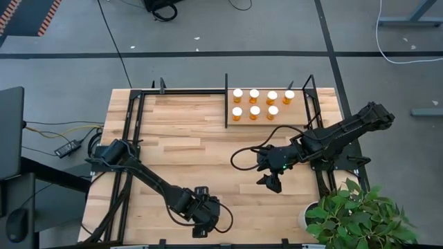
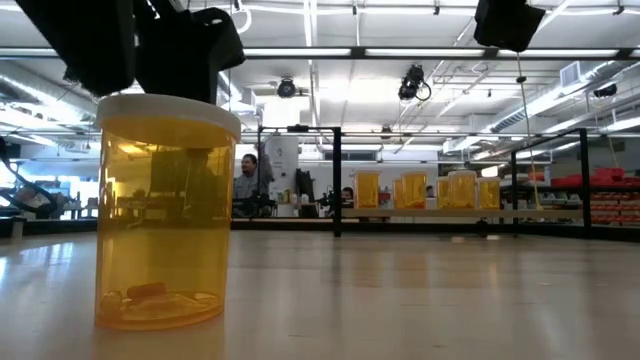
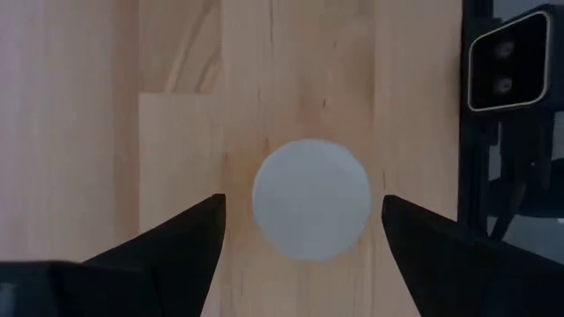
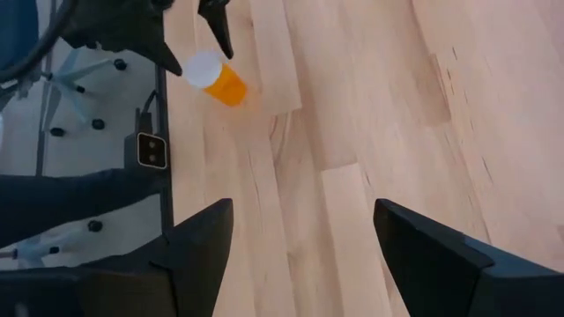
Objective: Pick and place medicine bottles onto shelf by color
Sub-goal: Put the orange pill bottle on the shelf
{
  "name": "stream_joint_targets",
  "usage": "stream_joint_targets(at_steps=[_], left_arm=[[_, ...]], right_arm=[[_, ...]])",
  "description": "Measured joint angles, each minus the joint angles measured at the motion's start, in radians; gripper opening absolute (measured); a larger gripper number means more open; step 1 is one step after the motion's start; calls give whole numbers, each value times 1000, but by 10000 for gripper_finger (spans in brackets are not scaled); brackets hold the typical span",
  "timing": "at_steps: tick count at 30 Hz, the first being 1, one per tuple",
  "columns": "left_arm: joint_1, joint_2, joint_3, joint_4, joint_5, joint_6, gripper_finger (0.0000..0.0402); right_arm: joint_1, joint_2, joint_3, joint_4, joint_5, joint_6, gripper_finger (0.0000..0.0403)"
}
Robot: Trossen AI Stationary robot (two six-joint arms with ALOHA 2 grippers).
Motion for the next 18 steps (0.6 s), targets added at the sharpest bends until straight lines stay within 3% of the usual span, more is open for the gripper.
stream_joint_targets(at_steps=[11,18], left_arm=[[1,40,-1,33,-4,11,334],[13,47,-1,49,-4,1,310]], right_arm=[[0,0,0,-3,0,0,282],[0,0,0,-20,0,0,282]])
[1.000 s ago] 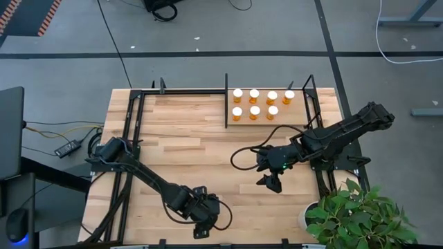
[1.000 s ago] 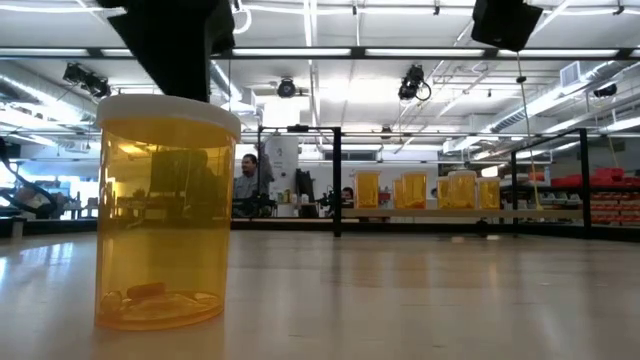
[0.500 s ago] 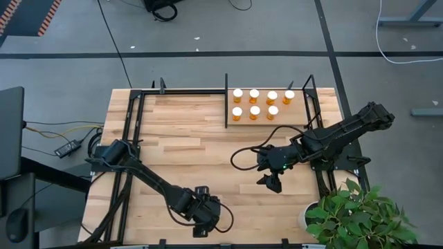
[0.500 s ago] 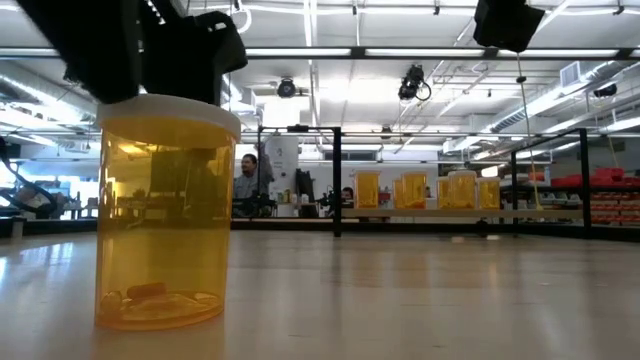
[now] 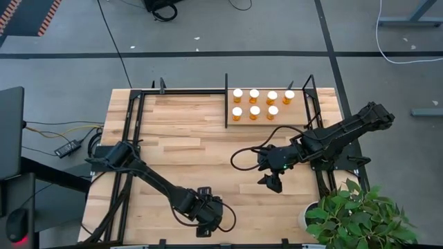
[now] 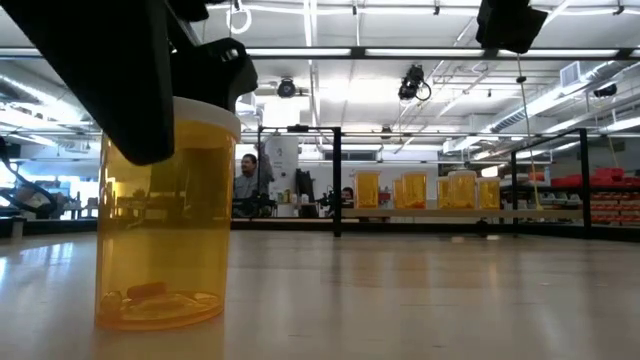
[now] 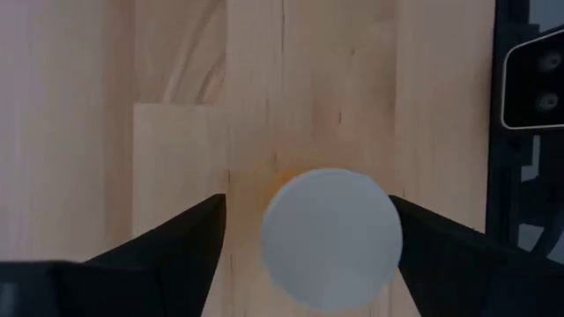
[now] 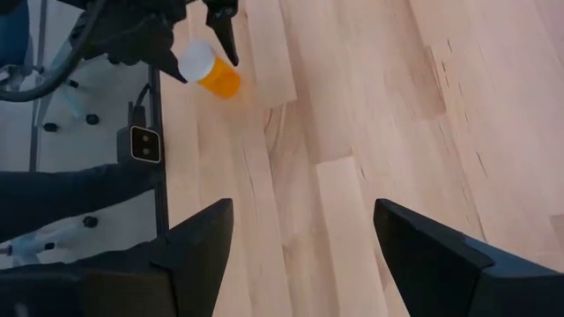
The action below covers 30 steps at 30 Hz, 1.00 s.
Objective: Pick and place medicine bottles onto shelf by color
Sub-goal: Put the orange pill bottle on the shelf
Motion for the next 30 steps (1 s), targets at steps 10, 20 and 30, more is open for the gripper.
stream_joint_targets(at_steps=[10,20,30], left_arm=[[12,0,0,2,1,0,241],[24,-1,0,2,2,-1,219],[137,-2,75,3,1,84,211]], right_arm=[[0,0,0,-6,0,0,282],[0,-13,0,-96,-22,16,282],[-9,-224,0,-184,84,137,282]])
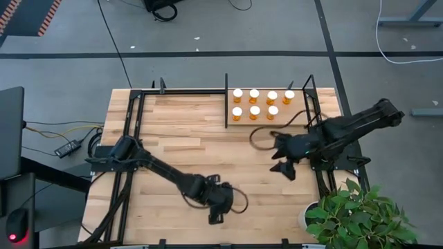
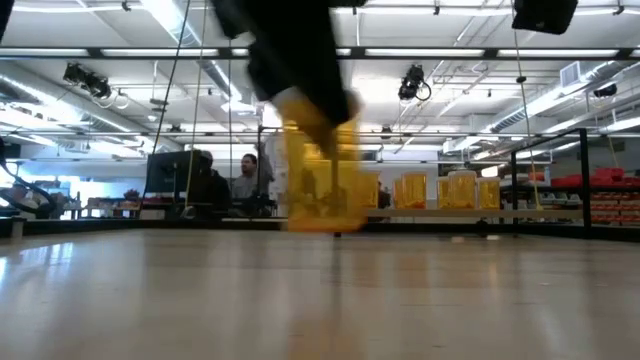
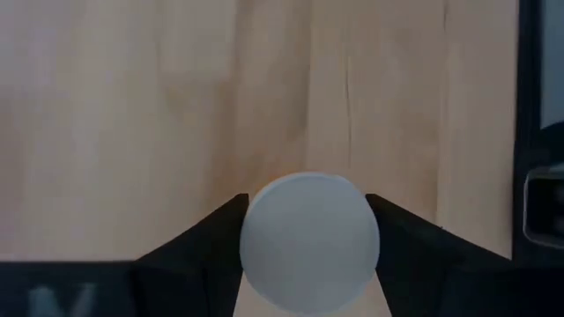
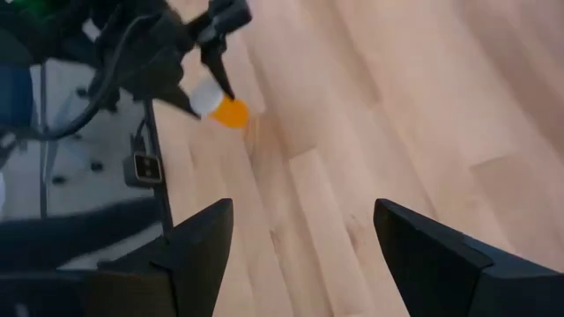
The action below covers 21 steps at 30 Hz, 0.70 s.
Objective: Pick and place medicine bottles onto shelf by color
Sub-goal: Put the orange pill bottle on the shelf
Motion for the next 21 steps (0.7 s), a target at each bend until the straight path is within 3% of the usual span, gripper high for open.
stream_joint_targets(at_steps=[10,21], left_arm=[[178,-1,147,-10,-1,208,235],[324,32,382,-52,-1,384,216]], right_arm=[[0,-217,0,-187,63,137,282],[0,-285,0,-291,54,200,282]])
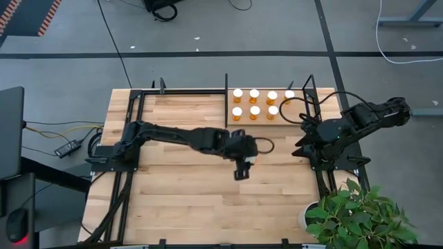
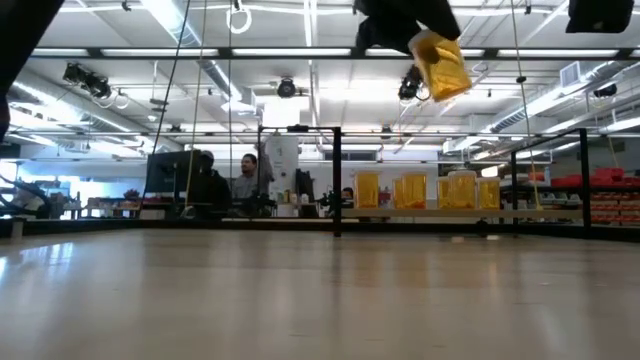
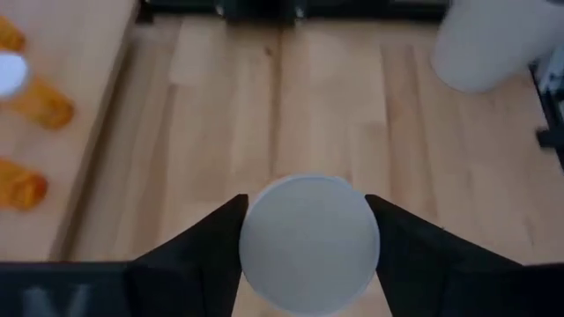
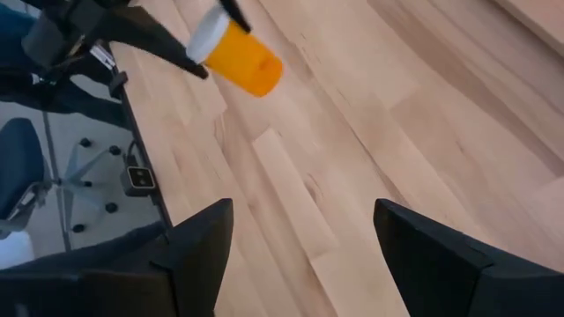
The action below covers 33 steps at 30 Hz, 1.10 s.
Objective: Pick and place medicine bottles onto shelf by color
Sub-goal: Put the orange pill bottle on the shelf
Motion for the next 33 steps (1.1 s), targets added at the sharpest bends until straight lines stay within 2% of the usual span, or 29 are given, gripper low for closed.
stream_joint_targets(at_steps=[6,16,23,33], left_arm=[[34,65,79,-20,0,14,233],[31,264,228,6,2,3,216],[24,337,232,56,2,-25,238],[23,400,232,44,54,-58,222]], right_arm=[[0,-6,0,-20,-4,-10,282],[0,-28,0,-52,-10,2,282],[0,-30,0,-59,-41,4,282],[0,-29,0,-58,-82,16,282]])
